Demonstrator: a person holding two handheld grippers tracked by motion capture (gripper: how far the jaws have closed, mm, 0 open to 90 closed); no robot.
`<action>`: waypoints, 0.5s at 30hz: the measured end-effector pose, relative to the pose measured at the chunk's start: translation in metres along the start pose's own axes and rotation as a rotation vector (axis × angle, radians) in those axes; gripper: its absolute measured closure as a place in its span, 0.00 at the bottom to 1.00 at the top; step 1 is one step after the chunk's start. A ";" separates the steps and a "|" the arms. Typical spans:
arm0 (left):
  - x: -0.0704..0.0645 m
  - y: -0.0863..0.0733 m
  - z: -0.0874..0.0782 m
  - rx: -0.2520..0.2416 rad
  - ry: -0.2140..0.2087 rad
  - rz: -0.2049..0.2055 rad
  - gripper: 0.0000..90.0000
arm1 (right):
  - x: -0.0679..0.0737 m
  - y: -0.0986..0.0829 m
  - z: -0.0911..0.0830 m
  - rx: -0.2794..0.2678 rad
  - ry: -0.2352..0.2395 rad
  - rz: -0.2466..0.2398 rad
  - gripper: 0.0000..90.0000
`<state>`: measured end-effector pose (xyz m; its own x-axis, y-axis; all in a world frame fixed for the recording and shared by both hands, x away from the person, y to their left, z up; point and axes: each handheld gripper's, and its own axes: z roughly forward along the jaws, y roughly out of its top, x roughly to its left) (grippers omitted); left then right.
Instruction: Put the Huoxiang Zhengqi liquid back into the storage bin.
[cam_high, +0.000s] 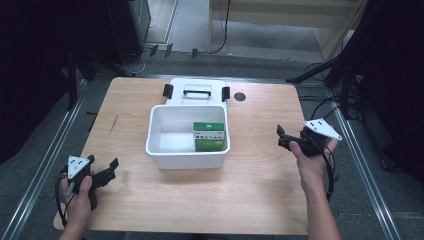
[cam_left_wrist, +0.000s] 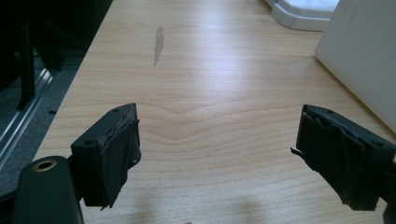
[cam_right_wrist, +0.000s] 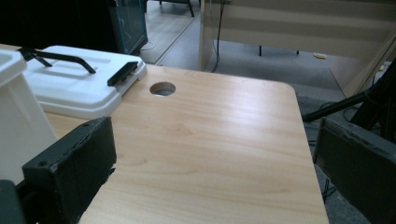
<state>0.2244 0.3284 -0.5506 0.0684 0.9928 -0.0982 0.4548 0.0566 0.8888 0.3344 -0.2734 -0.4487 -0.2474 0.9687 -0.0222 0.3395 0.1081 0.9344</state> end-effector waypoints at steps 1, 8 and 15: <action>0.000 0.000 0.000 0.001 0.001 0.002 0.16 | -0.002 -0.004 -0.002 0.001 0.001 0.006 0.00; 0.000 0.000 0.000 0.001 0.000 0.002 0.16 | -0.010 -0.033 -0.015 0.010 -0.025 0.006 0.00; 0.000 0.000 0.000 0.002 -0.001 0.000 0.16 | -0.021 -0.059 -0.029 0.032 -0.025 0.056 0.00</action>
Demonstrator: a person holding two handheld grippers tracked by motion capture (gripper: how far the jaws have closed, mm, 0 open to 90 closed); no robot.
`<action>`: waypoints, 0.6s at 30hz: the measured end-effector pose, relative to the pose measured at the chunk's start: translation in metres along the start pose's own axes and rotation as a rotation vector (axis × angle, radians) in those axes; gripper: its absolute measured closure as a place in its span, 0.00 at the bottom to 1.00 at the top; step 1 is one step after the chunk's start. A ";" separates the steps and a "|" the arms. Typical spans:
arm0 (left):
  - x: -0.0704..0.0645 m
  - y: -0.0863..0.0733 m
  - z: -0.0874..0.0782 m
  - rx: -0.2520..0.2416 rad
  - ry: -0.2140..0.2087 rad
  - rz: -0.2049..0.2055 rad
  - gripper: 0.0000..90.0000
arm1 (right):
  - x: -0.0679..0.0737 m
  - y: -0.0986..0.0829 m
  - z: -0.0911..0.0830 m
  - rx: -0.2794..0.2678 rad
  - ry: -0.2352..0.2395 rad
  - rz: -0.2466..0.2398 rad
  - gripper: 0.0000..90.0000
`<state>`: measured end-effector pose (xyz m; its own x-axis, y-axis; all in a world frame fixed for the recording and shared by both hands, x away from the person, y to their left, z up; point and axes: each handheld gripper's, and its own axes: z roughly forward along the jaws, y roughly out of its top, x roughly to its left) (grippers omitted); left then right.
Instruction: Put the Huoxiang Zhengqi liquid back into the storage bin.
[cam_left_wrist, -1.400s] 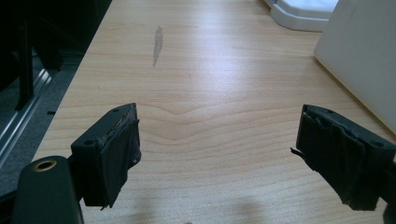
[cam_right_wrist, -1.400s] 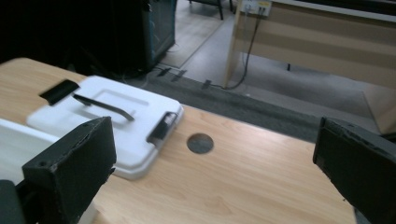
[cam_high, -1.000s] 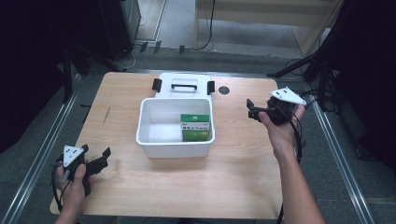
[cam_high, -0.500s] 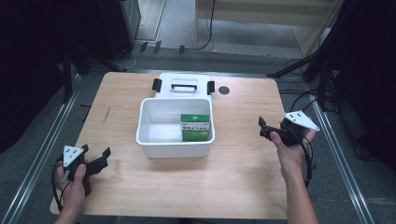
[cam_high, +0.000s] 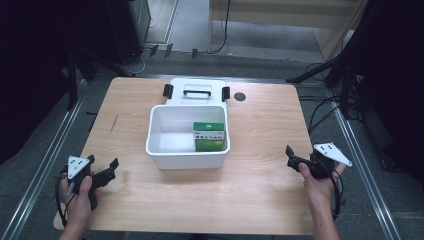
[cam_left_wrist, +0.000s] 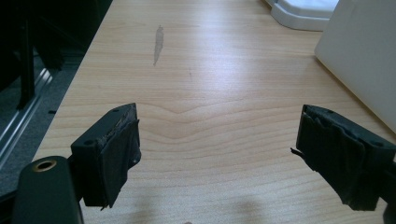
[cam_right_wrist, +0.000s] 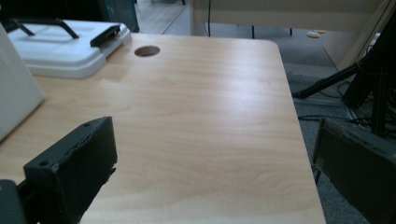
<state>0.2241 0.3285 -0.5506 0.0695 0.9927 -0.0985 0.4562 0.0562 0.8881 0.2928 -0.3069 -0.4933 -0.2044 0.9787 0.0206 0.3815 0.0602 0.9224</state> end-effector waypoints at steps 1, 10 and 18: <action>0.000 0.000 0.000 0.000 0.000 -0.001 0.16 | -0.001 -0.004 -0.002 0.006 0.002 -0.004 0.00; 0.000 0.000 0.000 0.000 -0.001 0.000 0.16 | -0.004 -0.032 -0.021 0.041 0.008 0.000 0.00; 0.000 0.000 0.000 -0.001 -0.001 -0.004 0.16 | -0.019 -0.056 -0.037 0.059 0.004 0.063 0.00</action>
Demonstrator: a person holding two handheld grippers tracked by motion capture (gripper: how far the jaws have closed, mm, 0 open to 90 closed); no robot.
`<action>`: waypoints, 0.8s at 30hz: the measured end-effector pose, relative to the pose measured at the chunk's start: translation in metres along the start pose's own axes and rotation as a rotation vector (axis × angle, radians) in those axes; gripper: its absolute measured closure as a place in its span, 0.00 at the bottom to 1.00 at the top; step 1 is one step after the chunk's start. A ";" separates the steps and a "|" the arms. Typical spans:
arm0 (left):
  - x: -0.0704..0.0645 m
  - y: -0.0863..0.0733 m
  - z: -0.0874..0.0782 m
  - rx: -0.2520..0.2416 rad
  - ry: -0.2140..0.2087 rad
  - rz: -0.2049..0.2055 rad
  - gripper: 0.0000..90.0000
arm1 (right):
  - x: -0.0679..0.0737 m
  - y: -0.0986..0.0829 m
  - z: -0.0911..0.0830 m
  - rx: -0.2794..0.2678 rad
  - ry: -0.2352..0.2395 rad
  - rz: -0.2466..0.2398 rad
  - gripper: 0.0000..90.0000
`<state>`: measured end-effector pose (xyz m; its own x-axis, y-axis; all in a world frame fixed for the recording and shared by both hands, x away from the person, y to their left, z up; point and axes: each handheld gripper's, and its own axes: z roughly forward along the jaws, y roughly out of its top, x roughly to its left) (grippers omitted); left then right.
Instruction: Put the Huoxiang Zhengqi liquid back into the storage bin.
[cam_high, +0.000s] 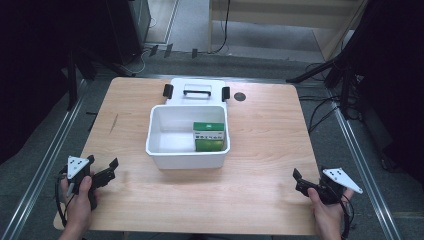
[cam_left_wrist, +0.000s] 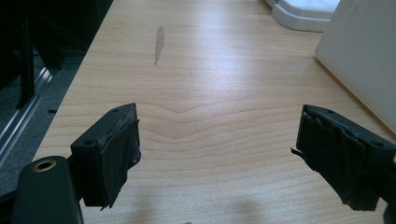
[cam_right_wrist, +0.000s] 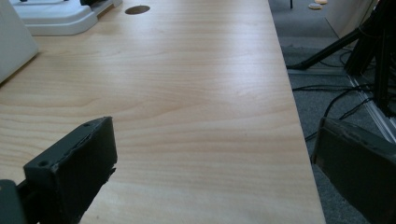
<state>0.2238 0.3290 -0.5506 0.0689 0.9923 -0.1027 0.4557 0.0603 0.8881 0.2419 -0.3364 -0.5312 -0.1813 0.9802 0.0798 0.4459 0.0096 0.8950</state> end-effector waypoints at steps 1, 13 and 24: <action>0.000 0.000 0.000 0.000 0.000 0.000 0.16 | -0.001 -0.002 -0.002 0.004 0.000 0.009 0.00; 0.000 0.000 0.000 0.003 0.007 0.002 0.15 | -0.020 -0.021 -0.026 -0.001 -0.016 0.041 0.00; -0.001 0.000 0.001 0.010 0.005 0.013 0.15 | -0.021 -0.020 -0.019 0.017 -0.024 0.056 0.00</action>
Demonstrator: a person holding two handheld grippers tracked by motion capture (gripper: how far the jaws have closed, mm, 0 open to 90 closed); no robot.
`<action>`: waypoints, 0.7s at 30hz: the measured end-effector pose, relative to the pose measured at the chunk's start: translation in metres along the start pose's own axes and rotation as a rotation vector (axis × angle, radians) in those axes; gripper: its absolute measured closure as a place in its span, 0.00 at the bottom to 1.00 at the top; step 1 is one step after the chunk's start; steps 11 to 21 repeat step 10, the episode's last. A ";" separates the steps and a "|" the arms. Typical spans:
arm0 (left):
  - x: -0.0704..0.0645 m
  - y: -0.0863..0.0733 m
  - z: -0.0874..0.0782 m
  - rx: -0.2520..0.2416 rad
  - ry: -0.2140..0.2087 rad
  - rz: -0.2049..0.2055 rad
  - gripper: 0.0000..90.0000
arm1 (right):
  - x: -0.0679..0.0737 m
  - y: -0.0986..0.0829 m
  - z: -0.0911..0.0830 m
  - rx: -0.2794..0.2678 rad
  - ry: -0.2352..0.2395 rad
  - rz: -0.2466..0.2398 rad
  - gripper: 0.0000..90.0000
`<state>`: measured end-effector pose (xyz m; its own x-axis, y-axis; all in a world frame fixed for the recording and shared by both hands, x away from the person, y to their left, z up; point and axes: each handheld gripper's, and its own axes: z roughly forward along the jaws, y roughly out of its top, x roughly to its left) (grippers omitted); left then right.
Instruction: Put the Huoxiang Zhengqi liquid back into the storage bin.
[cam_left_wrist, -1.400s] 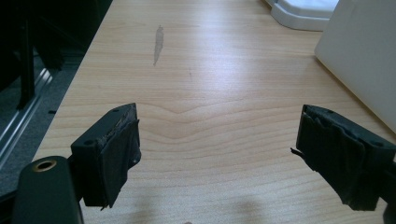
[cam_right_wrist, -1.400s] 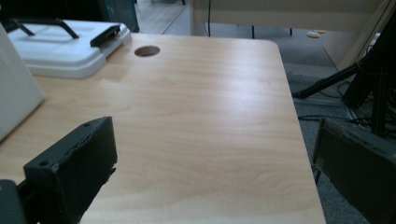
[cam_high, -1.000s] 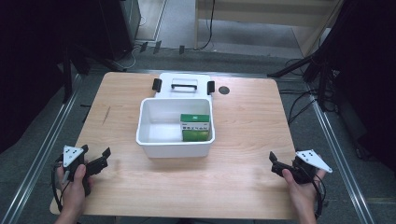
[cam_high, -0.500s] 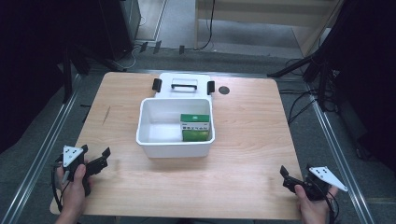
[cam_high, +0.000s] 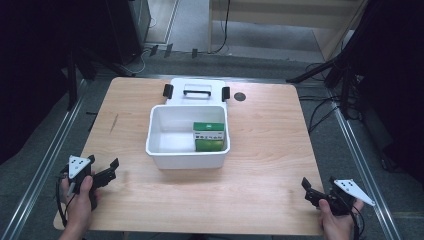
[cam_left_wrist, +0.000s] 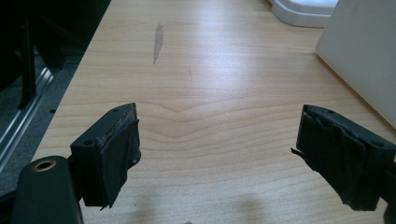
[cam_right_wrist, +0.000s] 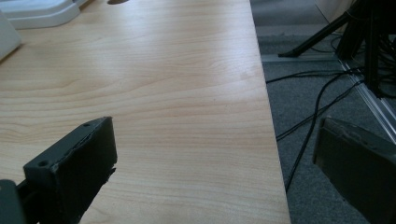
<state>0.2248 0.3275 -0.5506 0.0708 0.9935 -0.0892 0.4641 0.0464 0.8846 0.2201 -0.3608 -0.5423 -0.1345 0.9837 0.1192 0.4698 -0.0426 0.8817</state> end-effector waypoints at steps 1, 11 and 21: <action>0.000 0.000 0.000 -0.001 0.000 0.000 0.15 | 0.000 0.000 0.001 0.004 -0.002 -0.002 0.00; 0.000 0.000 0.001 0.003 0.000 -0.001 0.15 | -0.001 0.001 0.002 0.011 -0.026 0.012 0.00; 0.000 0.000 0.001 0.003 0.000 -0.001 0.15 | -0.001 0.001 0.002 0.011 -0.026 0.012 0.00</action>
